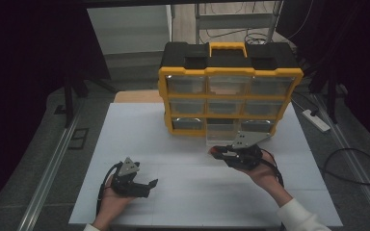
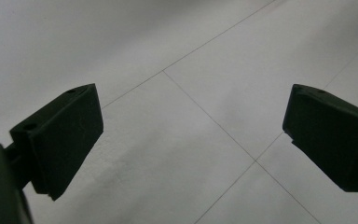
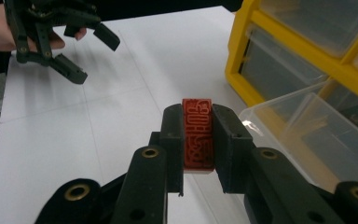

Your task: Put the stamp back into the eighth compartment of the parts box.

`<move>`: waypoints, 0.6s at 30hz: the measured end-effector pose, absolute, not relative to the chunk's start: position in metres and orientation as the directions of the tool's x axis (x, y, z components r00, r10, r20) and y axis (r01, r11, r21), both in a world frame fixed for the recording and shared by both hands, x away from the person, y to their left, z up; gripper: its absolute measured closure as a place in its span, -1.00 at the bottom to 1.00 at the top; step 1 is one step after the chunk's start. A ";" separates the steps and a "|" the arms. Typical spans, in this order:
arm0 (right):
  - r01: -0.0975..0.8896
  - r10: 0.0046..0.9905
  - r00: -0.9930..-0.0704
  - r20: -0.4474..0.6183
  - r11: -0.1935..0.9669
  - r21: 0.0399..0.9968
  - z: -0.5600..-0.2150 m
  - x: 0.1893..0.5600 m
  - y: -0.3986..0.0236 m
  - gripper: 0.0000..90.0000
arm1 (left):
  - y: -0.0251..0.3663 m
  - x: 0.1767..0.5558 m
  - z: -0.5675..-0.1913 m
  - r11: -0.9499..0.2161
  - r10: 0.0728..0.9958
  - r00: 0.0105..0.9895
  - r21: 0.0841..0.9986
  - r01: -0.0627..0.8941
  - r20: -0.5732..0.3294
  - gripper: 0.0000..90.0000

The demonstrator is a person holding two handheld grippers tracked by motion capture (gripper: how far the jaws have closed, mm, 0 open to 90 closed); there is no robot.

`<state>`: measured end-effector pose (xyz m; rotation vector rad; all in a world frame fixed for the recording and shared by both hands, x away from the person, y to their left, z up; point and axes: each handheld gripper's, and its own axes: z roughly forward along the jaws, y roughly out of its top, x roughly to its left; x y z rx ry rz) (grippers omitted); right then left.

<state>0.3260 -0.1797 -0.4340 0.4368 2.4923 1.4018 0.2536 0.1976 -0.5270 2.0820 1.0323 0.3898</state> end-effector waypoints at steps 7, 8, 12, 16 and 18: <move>0.127 0.379 -0.922 -0.073 0.477 0.870 -0.426 0.328 -0.180 0.67 | 0.198 0.253 -0.527 -0.380 0.777 0.626 0.748 0.543 -0.059 -0.89; 0.126 0.380 -0.922 -0.074 0.476 0.870 -0.426 0.328 -0.180 0.67 | 0.197 0.253 -0.527 -0.381 0.777 0.627 0.748 0.543 -0.059 -0.89; 0.123 0.382 -0.921 -0.076 0.470 0.874 -0.424 0.329 -0.179 0.67 | 0.197 0.253 -0.527 -0.381 0.778 0.626 0.748 0.543 -0.059 -0.89; 0.119 0.387 -0.919 -0.079 0.463 0.878 -0.421 0.331 -0.178 0.67 | 0.197 0.254 -0.527 -0.382 0.777 0.626 0.748 0.543 -0.058 -0.89; 0.119 0.387 -0.919 -0.079 0.461 0.879 -0.420 0.332 -0.179 0.67 | 0.197 0.254 -0.527 -0.382 0.778 0.626 0.748 0.543 -0.058 -0.89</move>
